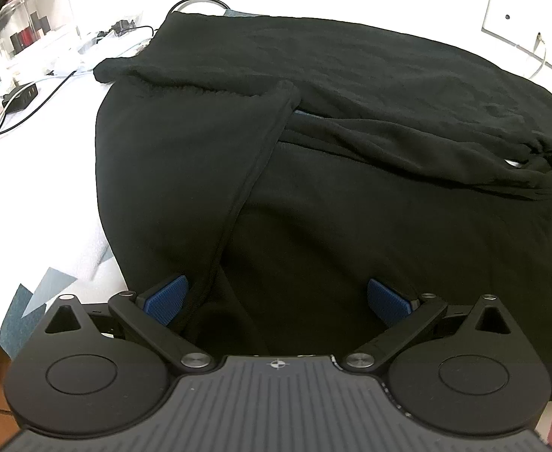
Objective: Fold clothes
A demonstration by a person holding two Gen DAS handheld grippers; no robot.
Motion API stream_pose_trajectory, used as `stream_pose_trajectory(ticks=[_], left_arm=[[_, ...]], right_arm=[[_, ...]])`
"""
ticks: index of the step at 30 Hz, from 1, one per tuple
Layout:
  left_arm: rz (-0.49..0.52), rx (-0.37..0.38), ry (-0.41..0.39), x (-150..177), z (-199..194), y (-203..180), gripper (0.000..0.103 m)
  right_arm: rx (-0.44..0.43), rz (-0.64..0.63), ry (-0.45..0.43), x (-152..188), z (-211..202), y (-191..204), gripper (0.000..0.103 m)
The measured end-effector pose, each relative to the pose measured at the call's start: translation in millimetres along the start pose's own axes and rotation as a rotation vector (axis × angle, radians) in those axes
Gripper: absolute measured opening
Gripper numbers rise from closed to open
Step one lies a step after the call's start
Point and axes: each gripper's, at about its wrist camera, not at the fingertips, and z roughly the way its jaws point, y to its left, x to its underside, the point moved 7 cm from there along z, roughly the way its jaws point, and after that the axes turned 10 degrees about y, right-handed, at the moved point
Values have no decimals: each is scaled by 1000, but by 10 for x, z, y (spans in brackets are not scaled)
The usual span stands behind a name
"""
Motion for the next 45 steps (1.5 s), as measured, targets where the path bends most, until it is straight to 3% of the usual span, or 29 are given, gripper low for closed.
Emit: stream_pose_trajectory(ticks=[24,45], left_arm=[[-46,-13,25,-46,25,13,103],[-29,-19,-2,-28,12,30,103]], right_arm=[[-10,18,-10,0,-8,-15,102],[-3,36,-20,-11,-3,-17,102]])
